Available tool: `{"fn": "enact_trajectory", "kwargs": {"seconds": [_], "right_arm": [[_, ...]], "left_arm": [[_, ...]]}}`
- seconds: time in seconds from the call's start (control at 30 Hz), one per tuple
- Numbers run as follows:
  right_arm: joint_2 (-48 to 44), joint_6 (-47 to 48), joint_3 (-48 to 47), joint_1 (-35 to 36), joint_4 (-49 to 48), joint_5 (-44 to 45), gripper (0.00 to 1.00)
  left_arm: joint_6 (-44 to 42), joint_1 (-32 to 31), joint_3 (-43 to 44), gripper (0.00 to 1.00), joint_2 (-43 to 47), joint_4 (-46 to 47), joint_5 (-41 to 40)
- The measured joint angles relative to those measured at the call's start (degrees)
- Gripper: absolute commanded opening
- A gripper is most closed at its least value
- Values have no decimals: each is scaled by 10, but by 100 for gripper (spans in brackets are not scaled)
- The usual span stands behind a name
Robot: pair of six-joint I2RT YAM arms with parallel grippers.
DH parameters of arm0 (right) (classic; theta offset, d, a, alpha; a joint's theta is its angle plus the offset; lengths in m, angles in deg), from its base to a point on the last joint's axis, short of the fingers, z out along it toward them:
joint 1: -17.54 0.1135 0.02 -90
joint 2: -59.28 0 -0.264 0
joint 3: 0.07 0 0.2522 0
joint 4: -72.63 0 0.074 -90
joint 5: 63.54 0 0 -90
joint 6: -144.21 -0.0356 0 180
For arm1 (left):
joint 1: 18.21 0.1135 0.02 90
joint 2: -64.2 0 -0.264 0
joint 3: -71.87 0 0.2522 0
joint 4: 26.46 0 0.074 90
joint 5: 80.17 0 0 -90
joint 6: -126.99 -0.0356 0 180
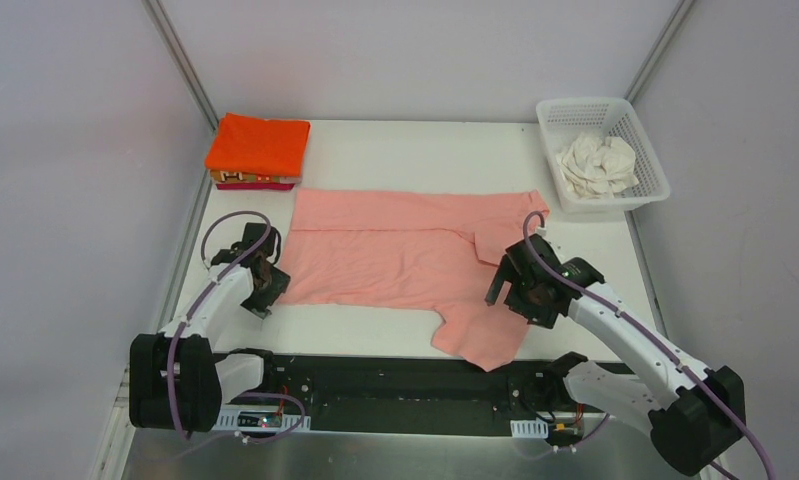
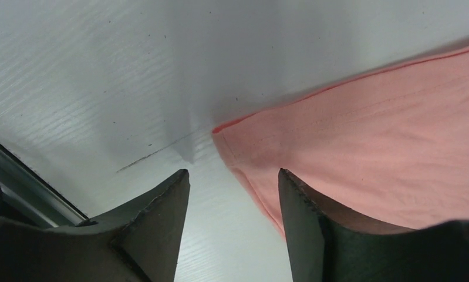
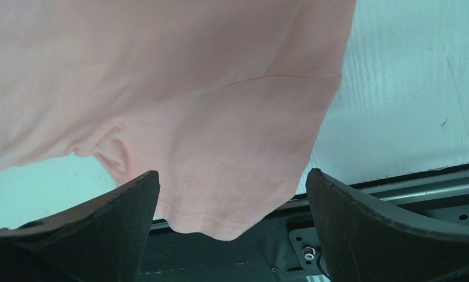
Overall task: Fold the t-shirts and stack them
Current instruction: Grab the side of the flattened tshirt closest away from the robot with both arms
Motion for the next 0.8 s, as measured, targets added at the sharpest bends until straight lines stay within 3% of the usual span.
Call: {"fn": "enact_trajectory", "kwargs": {"seconds": [0.07,0.33,0.67,0.77,0.8], "right_arm": [[1,-4,0,14,6,2,99],[6,-40,-1,82,49,20,99],[26,-79,-1,228,89,34,96],[51,-88,-1,281,85,30,96],[60,-90,-1,294,81,27,96]], "left_arm": [[3,0,-2,39,-13,11,0],[17,0,-30,15,-6,37,6],[16,0,-38,17,-1,49,5],[13,0,-33,11,-10,56,5],[12,0,-31,4,-14,58,5]]}}
